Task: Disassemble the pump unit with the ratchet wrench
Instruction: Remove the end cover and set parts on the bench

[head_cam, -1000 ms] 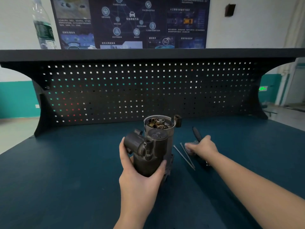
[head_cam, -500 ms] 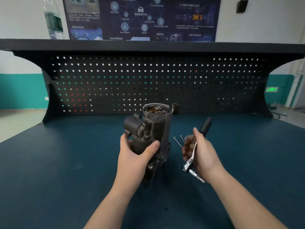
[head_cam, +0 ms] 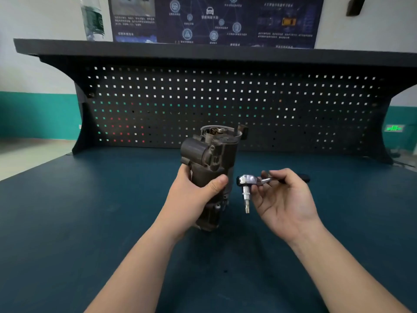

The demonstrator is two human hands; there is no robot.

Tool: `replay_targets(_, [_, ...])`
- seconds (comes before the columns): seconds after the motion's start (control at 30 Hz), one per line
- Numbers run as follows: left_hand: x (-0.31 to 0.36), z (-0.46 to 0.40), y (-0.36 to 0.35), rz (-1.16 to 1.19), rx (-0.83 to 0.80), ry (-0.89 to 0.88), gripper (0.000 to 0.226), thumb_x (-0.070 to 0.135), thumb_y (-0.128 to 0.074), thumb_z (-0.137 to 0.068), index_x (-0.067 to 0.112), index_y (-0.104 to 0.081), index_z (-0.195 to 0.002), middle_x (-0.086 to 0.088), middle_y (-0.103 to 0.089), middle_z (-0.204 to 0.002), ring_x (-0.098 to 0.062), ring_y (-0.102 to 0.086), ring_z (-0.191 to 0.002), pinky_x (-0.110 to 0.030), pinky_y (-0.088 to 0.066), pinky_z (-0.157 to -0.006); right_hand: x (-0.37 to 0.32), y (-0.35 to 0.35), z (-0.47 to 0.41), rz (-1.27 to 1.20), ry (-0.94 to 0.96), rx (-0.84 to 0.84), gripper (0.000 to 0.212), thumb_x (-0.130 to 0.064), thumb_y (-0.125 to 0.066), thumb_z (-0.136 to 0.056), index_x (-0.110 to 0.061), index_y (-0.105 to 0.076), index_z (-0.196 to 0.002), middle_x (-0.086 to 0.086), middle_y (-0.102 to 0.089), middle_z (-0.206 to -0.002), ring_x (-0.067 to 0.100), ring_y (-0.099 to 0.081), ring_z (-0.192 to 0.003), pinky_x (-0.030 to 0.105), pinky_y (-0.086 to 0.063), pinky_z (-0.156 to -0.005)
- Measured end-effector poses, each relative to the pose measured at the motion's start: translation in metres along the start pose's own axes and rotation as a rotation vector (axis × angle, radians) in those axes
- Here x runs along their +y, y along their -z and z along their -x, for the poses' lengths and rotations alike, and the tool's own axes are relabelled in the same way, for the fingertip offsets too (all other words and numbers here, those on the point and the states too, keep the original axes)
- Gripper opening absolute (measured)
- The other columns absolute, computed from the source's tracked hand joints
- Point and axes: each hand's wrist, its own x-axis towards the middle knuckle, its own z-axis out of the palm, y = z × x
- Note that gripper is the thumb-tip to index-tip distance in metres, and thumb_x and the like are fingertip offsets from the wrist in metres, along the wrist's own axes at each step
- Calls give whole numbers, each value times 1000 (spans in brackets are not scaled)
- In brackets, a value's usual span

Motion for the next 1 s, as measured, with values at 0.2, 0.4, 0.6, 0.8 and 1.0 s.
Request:
replay_targets(0.2, [-1,2,8,47,-89,-43,58,53,-75,-62,27,-59,-112,11,-71,-107,-7,-67,-102,-28,-50,-86,12,-2,3,-41,21,-89,9,-10,-58,-70,-6,-52,-76,13,-66,-69,18,-65,-58,28,-58,-61])
replay_targets(0.4, [-8,-1,12,71,-109,-57,53,52,-76,-65,30,-62,-111,7,-70,-113,-13,-65,-107,-41,-49,-96,13,-1,3,0,48,-106,9,-9,-59,-73,-6,-54,-79,13,-67,-73,18,-66,-64,28,-58,-64])
replay_targets(0.6, [-8,4,14,12,-124,-133,50,51,-68,-72,32,-57,-116,14,-67,-115,-4,-60,-110,-27,-48,-94,18,3,4,-11,30,-171,11,-5,-58,-74,-10,-55,-84,9,-66,-76,22,-70,-73,32,-58,-66])
replay_targets(0.8, [-8,14,4,-78,-3,-234,25,34,-63,-87,30,-50,-108,26,-64,-103,10,-59,-96,-3,-42,-75,20,5,2,8,22,-191,11,-5,-55,-75,-11,-56,-84,8,-66,-75,24,-70,-75,35,-59,-68])
replay_targets(1.0, [-12,15,-3,-229,7,-294,23,47,-48,-92,46,-40,-113,20,-55,-115,7,-50,-109,-5,-38,-86,6,12,-8,59,21,-15,13,-25,-56,-75,-13,-53,-71,-1,-40,-47,14,-44,-43,23,-41,-43])
